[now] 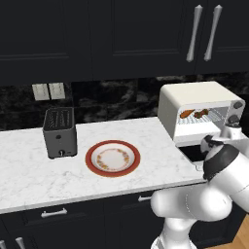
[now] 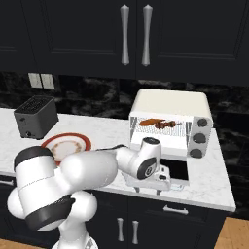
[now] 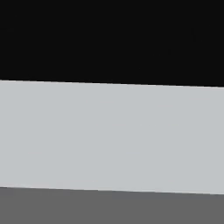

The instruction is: Pick up the kebab skewer and baguette bread, and place them inside the toaster oven. Close the toaster oven door and start by setting the timer.

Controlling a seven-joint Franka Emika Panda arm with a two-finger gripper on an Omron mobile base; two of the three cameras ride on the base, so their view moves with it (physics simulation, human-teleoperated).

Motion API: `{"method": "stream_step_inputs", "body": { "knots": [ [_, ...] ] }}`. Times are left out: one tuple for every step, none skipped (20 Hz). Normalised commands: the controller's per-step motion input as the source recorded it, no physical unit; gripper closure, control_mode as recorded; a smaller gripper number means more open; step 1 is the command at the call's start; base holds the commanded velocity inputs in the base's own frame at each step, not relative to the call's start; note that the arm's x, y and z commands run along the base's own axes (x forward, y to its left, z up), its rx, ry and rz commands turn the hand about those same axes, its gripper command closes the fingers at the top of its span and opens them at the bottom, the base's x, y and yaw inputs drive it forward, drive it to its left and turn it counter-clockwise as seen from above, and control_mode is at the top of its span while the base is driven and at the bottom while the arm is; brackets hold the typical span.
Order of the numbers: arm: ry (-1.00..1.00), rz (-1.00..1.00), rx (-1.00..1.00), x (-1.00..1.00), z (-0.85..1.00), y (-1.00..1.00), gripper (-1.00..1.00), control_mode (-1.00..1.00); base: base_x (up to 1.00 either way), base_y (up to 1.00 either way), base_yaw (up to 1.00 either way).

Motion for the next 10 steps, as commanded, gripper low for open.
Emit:
{"method": "stream_step_inputs", "body": {
  "knots": [
    [0.0,0.0,-0.01,0.3,-0.35,0.0,-1.0,-1.0,0.0,0.0,0.0],
    [0.0,0.0,-0.01,0.3,-0.39,0.0,-1.0,-1.0,0.0,0.0,0.0],
    [0.0,0.0,-0.02,0.31,-0.46,0.0,-1.0,-1.0,0.0,0.0,0.0],
    [0.0,0.0,-0.03,0.31,-0.48,0.0,-1.0,-1.0,0.0,0.0,0.0],
    [0.0,0.0,-0.02,0.33,-0.48,0.0,-1.0,-1.0,0.0,0.0,0.0],
    [0.0,0.0,-0.01,0.37,-0.37,0.0,-1.0,-1.0,0.0,0.0,0.0],
    [0.0,0.0,-0.01,0.44,-0.31,0.0,-1.0,-1.0,0.0,0.0,0.0],
    [0.0,0.0,0.0,0.54,-0.3,0.0,-1.0,-1.0,0.0,0.0,0.0],
    [0.0,0.0,0.0,0.61,-0.21,0.0,-1.0,-1.0,0.0,0.0,0.0],
    [0.0,0.0,0.0,0.65,-0.11,0.0,-1.0,-1.0,0.0,0.0,0.0]
  ]
}}
